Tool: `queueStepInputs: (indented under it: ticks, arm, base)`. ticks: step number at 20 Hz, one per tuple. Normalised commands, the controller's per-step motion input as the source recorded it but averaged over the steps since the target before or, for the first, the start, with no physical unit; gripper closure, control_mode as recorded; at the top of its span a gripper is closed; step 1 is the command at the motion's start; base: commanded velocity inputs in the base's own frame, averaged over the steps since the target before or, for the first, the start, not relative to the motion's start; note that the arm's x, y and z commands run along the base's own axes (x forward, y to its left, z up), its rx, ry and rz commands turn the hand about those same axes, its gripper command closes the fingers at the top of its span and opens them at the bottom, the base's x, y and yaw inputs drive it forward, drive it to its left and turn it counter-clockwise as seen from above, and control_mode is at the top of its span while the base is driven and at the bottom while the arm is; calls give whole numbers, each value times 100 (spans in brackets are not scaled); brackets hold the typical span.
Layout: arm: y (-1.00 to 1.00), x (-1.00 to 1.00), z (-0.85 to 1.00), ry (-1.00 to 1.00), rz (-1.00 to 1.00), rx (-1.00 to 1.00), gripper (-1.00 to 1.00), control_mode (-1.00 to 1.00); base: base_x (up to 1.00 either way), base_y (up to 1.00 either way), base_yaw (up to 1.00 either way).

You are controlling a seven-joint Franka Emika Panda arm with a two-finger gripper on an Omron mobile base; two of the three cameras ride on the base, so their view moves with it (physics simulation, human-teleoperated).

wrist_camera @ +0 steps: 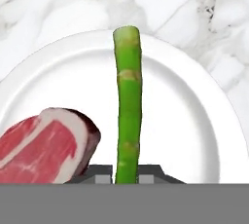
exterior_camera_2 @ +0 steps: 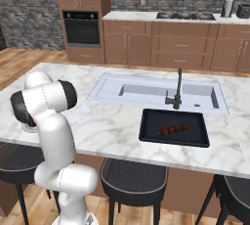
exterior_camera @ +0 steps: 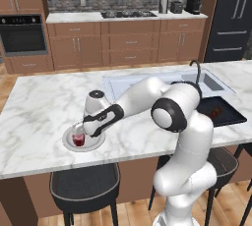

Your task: Create a steak meal by picking up the steak and asparagus from the tray and placing them on the plate. Leave the kebabs on the tray.

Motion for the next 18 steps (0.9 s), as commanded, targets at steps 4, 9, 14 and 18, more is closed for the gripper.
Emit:
queueStepInputs:
  ticks: [4, 9, 14, 18]
  arm:
    - [10, -3, -1, -1, 0, 0, -100, -100]
    - [0, -21, 15, -1, -1, 0, -100, -100]
    - [-6, -32, 39, -7, -3, 0, -100, -100]
    - [-26, -39, 46, -9, -3, 0, -100, -100]
  base:
    - [0, 0, 0]
    - [0, 0, 0]
    - [0, 0, 0]
    - [0, 0, 0]
